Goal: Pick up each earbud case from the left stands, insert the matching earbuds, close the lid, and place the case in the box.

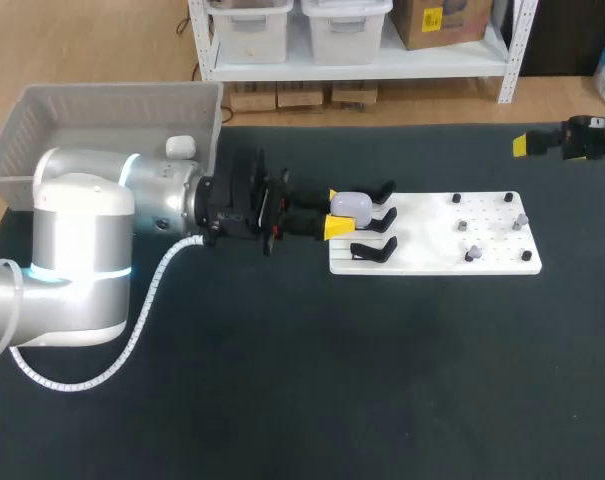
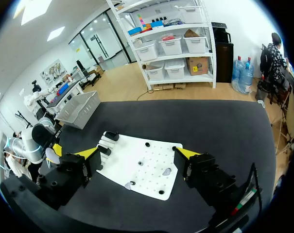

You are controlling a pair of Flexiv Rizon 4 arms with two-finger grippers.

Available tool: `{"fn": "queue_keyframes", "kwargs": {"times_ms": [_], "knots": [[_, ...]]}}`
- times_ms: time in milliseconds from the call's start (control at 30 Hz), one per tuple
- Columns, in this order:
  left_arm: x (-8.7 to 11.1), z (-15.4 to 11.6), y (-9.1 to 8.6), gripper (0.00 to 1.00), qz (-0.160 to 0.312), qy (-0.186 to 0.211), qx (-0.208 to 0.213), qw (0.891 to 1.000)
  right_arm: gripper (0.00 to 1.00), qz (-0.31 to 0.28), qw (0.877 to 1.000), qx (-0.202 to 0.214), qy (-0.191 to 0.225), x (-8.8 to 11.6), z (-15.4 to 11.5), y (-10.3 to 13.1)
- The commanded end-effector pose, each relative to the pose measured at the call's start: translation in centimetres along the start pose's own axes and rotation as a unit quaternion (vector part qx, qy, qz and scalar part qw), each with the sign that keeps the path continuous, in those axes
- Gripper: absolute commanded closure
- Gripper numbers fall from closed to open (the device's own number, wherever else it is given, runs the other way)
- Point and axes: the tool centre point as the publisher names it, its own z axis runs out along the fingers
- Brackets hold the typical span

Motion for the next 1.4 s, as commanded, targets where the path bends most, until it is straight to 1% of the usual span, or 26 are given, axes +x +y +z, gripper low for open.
{"fn": "queue_keyframes", "kwargs": {"times_ms": [33, 300, 400, 467, 533, 567, 600, 667, 733, 800, 867, 1133, 1267, 1400], "knots": [[0.0, -0.1, 0.1, 1.0, 0.001, -0.001, 0.001, 1.0, 0.0, 0.0, 1.0, -0.001, 0.0, 0.0, 0.1, -0.1], [0.0, -0.1, 0.1, 1.0, 0.001, -0.001, 0.001, 1.0, 0.0, 0.0, 1.0, -0.001, 0.0, 0.0, 0.1, -0.1], [0.0, -0.1, 0.1, 1.0, 0.001, -0.001, 0.001, 1.0, 0.0, -0.046, 0.999, -0.013, 0.002, -0.4, -0.1, 2.5], [0.0, -0.1, 0.1, 1.0, 0.001, -0.001, 0.001, 1.0, 0.0, -0.072, 0.997, -0.021, 0.009, 0.0, -0.4, 4.5], [0.0, -0.1, 0.1, 1.0, 0.001, -0.001, 0.001, 1.0, 0.0, -0.097, 0.995, -0.029, 0.017, 0.5, -0.7, 6.3], [0.0, -0.1, 0.1, 1.0, 0.001, -0.001, 0.001, 1.0, 0.0, -0.109, 0.993, -0.026, 0.024, 0.9, -0.7, 7.1], [0.0, -0.1, 0.1, 1.0, 0.001, -0.001, 0.001, 1.0, 0.0, -0.116, 0.992, -0.033, 0.027, 1.3, -0.8, 8.0], [0.0, -0.1, 0.1, 1.0, 0.001, -0.001, 0.001, 1.0, 0.0, -0.137, 0.989, -0.027, 0.042, 2.2, -1.0, 9.6], [0.0, -0.1, 0.1, 1.0, 0.001, -0.001, 0.001, 1.0, 0.0, -0.145, 0.988, -0.035, 0.046, 2.9, -1.2, 11.0], [0.0, -0.1, 0.1, 1.0, 0.001, -0.001, 0.001, 1.0, 0.0, -0.153, 0.986, -0.032, 0.055, 3.6, -1.4, 12.4], [0.0, -0.1, 0.1, 1.0, 0.001, -0.001, 0.001, 1.0, 0.0, -0.153, 0.986, -0.042, 0.058, 4.4, -1.4, 13.7], [0.0, -0.1, 0.1, 1.0, 0.001, -0.001, 0.001, 1.0, 0.0, -0.159, 0.981, -0.068, 0.085, 7.8, -0.1, 18.6], [0.0, -0.1, 0.1, 1.0, 0.001, -0.001, 0.001, 1.0, 0.0, -0.161, 0.979, -0.077, 0.096, 8.4, 0.8, 20.5], [0.0, -0.1, 0.1, 1.0, 0.001, -0.001, 0.001, 1.0, 0.0, -0.164, 0.976, -0.089, 0.111, 8.8, 2.3, 22.4]]}}
